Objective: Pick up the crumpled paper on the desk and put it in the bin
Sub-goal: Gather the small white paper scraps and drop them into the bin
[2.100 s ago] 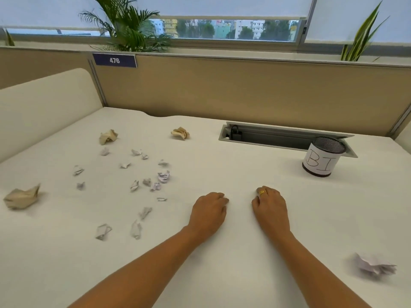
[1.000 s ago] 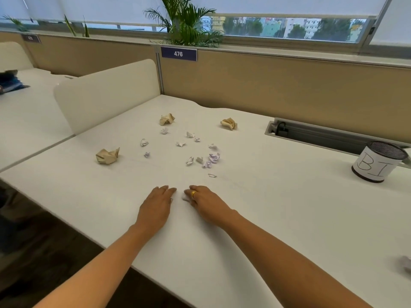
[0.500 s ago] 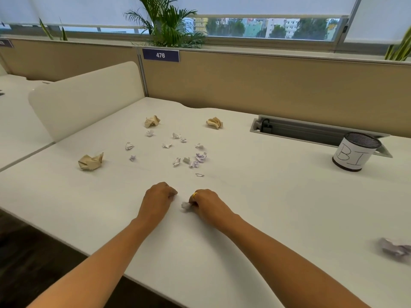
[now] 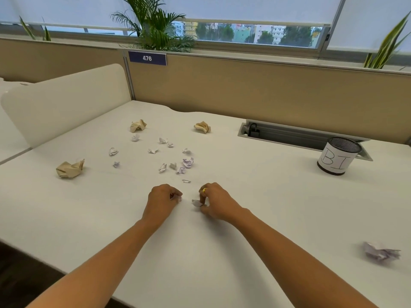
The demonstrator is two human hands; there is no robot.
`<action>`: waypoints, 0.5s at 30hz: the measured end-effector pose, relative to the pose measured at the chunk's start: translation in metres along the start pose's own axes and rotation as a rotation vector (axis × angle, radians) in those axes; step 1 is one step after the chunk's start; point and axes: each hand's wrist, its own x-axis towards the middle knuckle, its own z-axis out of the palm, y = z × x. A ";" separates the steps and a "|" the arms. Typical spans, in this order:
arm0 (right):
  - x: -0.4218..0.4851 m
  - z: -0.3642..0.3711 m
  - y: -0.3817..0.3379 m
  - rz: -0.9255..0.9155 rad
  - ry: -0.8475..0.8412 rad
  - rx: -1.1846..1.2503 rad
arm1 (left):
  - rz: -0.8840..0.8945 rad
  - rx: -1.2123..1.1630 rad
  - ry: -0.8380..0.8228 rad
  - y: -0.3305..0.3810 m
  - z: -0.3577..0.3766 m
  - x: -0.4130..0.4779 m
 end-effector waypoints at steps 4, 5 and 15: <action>0.002 -0.002 -0.001 0.026 -0.056 0.017 | 0.000 -0.002 0.000 0.003 0.003 0.005; 0.002 -0.002 -0.001 0.030 -0.050 0.022 | 0.002 -0.001 -0.003 0.004 0.005 0.007; -0.008 -0.027 0.035 0.226 0.068 0.156 | 0.057 -0.087 -0.070 0.034 0.040 0.027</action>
